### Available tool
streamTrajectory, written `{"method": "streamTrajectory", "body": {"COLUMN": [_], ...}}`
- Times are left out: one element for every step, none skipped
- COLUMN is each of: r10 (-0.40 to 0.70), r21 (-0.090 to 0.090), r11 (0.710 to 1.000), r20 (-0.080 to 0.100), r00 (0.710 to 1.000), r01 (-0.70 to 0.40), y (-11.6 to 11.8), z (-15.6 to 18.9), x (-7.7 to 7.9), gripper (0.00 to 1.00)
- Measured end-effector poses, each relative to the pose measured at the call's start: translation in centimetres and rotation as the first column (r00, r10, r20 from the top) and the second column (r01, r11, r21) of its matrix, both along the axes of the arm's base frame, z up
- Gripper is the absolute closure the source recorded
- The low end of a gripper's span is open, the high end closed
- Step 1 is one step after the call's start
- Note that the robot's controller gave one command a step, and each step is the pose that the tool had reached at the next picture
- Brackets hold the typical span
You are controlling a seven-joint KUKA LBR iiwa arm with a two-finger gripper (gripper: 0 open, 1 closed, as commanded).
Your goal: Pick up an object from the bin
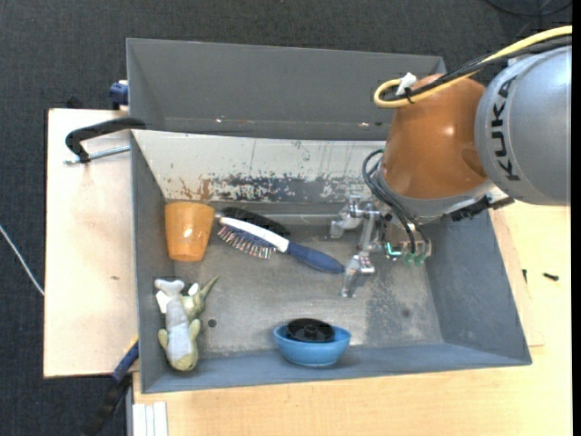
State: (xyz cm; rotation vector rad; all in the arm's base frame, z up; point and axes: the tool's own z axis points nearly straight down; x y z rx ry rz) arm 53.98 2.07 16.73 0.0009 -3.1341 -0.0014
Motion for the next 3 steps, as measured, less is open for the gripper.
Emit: {"method": "streamTrajectory", "body": {"r10": [-0.065,-0.066,0.332], "r21": [0.001,0.001,-0.002], "r11": [0.998,0.998,0.943], "r20": [0.003,0.009,0.017], "r00": [0.998,0.998,0.943], "r01": [0.065,0.066,-0.332], "y": [1.6,1.5,1.9], "z": [-8.5,-8.0,7.8], "x": [4.0,4.1,-3.2], "gripper": [0.00,1.00,1.00]}}
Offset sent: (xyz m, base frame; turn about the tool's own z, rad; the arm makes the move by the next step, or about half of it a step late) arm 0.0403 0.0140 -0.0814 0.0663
